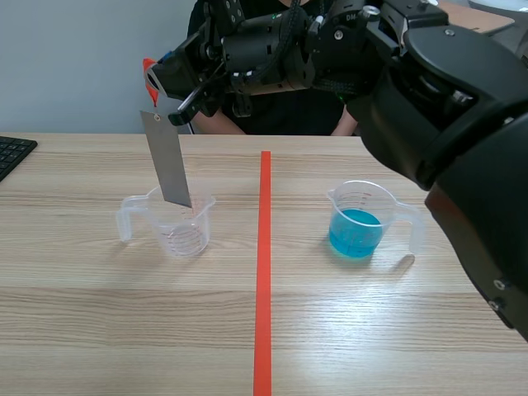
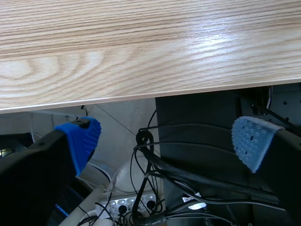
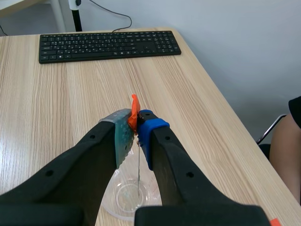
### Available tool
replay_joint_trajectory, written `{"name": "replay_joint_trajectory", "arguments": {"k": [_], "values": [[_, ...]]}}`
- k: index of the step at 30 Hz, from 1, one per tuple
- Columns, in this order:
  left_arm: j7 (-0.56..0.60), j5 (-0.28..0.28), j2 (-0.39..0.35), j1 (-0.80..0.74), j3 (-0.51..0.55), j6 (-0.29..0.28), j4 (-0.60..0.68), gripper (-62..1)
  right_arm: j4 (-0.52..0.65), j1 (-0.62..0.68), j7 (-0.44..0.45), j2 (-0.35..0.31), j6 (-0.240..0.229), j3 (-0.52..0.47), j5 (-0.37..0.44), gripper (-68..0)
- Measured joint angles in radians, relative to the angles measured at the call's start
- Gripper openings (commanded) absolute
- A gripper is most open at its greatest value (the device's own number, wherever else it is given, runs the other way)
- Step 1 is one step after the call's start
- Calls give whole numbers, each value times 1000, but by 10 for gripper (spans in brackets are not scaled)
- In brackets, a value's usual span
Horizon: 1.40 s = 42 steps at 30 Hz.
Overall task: Do the redox reaction experiment.
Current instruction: 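Put the plate into the left beaker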
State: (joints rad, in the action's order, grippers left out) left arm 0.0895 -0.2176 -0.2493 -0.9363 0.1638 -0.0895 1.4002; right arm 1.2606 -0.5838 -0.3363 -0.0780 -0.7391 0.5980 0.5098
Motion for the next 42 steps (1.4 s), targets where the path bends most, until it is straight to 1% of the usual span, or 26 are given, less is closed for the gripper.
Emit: {"name": "replay_joint_trajectory", "arguments": {"k": [6,13,15,17,19,24,26,31,33,36,38,42], "values": [[0,0,0,0,0,0,0,14,-78,0,52,0,0,0,-35,-658],[0,0,0,0,0,0,0,14,-137,0,138,0,1,0,-128,-658],[0,0,0,0,0,0,0,14,-154,0,173,0,1,0,-136,-658],[0,0,0,0,0,0,0,14,-173,0,185,0,1,0,-137,-658],[0,0,0,0,0,0,0,14,-192,0,214,0,1,0,-167,-658],[0,0,0,0,0,0,0,14,-221,0,245,7,1,1,-244,-658],[0,0,0,0,0,0,0,14,-228,0,259,11,1,17,-249,-658],[0,0,0,0,0,0,0,14,-228,3,263,20,-1,39,-253,-657],[0,0,0,0,0,0,0,14,-228,3,265,19,1,39,-253,-623],[0,0,0,0,0,0,0,14,-228,3,265,20,1,39,-275,-531],[0,0,0,0,0,0,0,14,-228,3,265,20,1,39,-290,-450],[0,0,0,0,0,0,0,14,-228,3,266,20,1,39,-293,-257]]}}
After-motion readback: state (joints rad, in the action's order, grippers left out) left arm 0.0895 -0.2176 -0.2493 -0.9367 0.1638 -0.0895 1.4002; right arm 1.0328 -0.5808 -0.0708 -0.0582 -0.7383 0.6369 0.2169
